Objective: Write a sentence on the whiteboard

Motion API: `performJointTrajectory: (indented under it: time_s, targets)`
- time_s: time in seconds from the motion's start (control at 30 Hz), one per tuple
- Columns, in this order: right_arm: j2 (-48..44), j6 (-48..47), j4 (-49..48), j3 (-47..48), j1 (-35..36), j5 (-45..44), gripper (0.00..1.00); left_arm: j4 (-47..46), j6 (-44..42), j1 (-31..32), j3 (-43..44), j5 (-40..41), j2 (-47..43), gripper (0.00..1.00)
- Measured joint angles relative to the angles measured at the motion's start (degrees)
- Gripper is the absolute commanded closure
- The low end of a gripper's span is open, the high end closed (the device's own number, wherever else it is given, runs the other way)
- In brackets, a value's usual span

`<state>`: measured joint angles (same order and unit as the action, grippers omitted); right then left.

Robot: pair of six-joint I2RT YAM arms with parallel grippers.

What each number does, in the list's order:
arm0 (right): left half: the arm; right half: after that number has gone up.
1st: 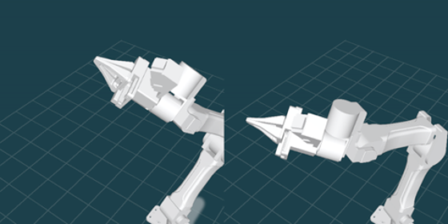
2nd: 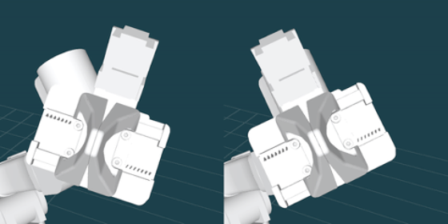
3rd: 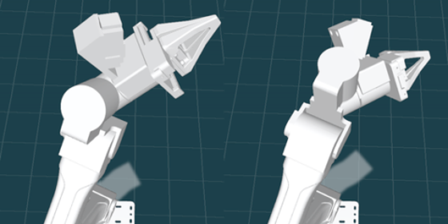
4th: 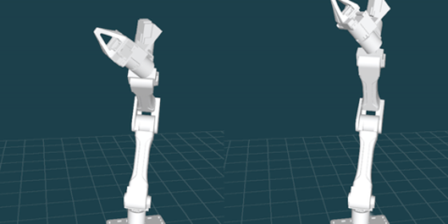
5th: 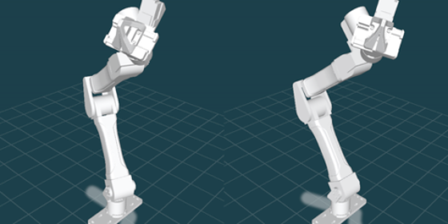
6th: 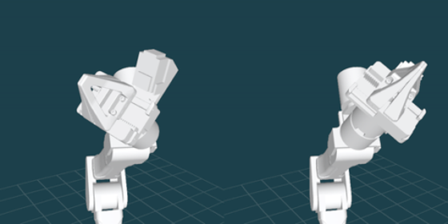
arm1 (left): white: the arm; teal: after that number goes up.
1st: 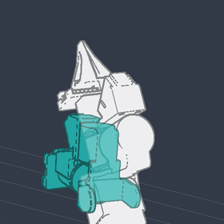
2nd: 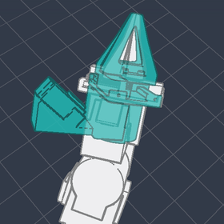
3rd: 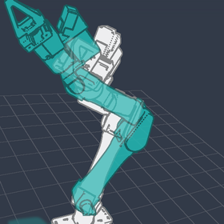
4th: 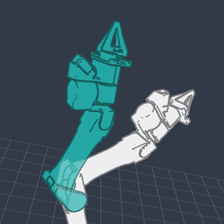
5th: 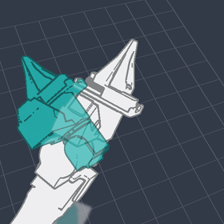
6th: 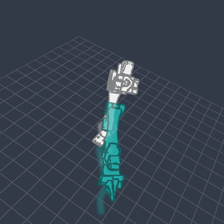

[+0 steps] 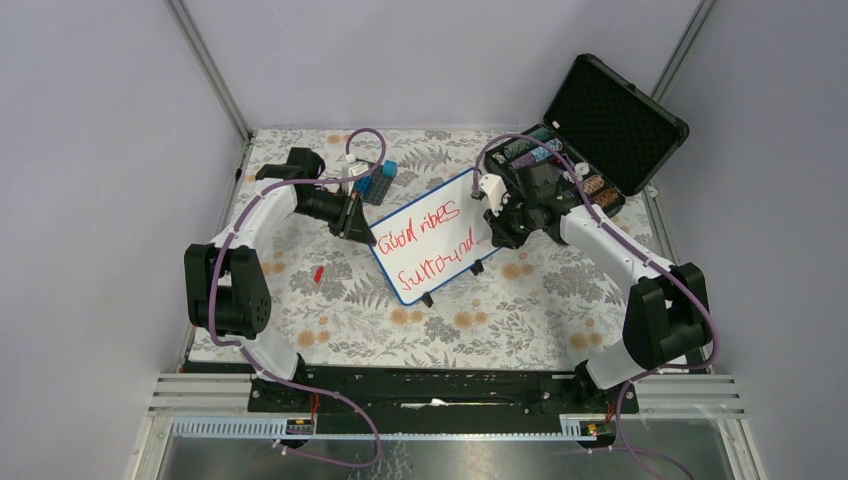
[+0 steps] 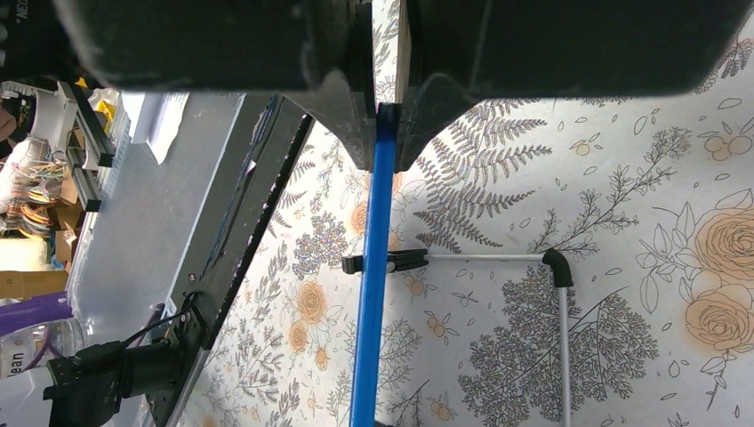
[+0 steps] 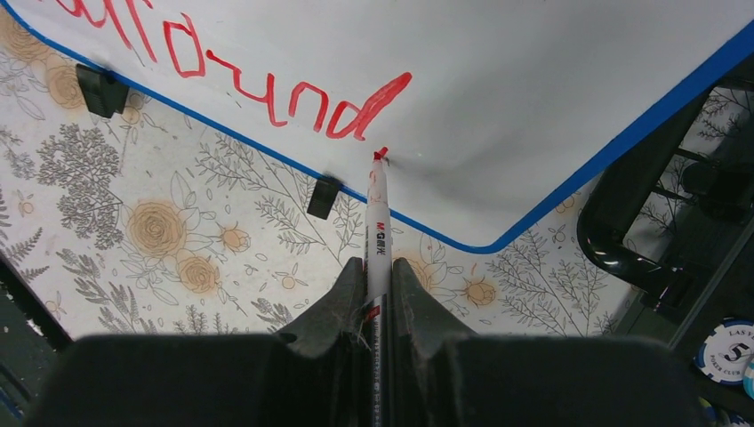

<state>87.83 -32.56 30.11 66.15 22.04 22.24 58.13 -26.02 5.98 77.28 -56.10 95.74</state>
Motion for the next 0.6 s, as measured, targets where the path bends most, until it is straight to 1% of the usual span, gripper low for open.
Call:
performJointTrajectory:
  time_s: [0.07,0.13,0.17,0.27,0.33,0.4,0.5,0.6]
  targets:
    - [-0.28,0.00,0.66,0.26,-0.04,0.92,1.00,-0.09,-0.04,0.00,0.02,0.20,0.00,0.68]
    - [-1.01,-0.02,1.38,0.55,-0.04,1.97,1.00,-0.26,0.20,0.39,0.00,1.33,0.00,0.58]
    - [-1.57,-0.04,1.90,0.76,-0.04,2.97,1.00,-0.35,0.66,0.55,0.00,1.68,0.00,0.52]
    - [-3.39,-0.07,3.91,1.97,-0.04,5.77,1.00,-0.44,1.51,0.57,0.76,2.12,-0.15,0.42]
    - [-4.50,-0.09,5.25,3.15,-0.04,7.67,1.00,-0.55,2.12,-0.26,1.62,2.36,-0.74,0.38]
    - [-5.57,0.04,6.34,4.46,-0.04,9.68,1.00,-0.76,2.80,-1.92,2.64,2.45,-2.16,0.36]
    - [-6.32,0.46,7.54,5.31,-0.04,11.52,1.00,-0.94,3.63,-5.73,3.76,2.78,-5.66,0.36]
    - [-6.95,1.55,8.35,5.62,-0.04,13.11,1.00,-0.87,3.61,-10.88,3.91,3.72,-9.27,0.38]
